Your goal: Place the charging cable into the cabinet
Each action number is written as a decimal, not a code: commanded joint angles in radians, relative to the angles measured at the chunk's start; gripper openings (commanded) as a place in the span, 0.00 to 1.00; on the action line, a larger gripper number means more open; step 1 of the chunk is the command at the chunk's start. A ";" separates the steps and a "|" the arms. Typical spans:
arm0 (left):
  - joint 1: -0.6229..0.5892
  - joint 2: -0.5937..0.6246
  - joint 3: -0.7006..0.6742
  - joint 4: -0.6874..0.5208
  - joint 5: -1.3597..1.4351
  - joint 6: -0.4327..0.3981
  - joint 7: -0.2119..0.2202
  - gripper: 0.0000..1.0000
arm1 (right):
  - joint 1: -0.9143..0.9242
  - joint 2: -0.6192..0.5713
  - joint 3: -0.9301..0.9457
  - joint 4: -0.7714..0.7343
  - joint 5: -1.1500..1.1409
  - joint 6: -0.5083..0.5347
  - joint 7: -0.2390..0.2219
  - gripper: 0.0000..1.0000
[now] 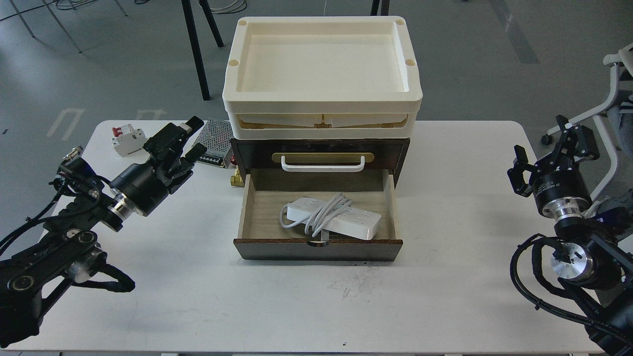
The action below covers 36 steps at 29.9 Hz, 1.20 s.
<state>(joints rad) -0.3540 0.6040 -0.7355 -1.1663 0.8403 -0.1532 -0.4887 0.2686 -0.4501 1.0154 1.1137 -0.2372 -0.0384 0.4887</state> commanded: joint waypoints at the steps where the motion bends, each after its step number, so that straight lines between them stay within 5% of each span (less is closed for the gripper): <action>1: 0.046 -0.006 -0.087 0.028 -0.068 0.007 0.000 0.87 | 0.001 0.001 0.000 0.002 -0.001 -0.003 0.000 0.98; 17: 0.061 -0.010 -0.101 0.206 -0.572 0.026 0.000 0.91 | -0.002 0.011 -0.005 0.028 -0.011 -0.017 0.000 0.99; 36: -0.045 -0.072 -0.122 0.303 -0.635 0.020 0.000 0.94 | -0.005 0.010 0.005 0.067 -0.011 -0.015 0.000 0.99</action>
<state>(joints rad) -0.3952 0.5482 -0.8631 -0.8687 0.2054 -0.1329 -0.4887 0.2630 -0.4403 1.0190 1.1824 -0.2485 -0.0551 0.4887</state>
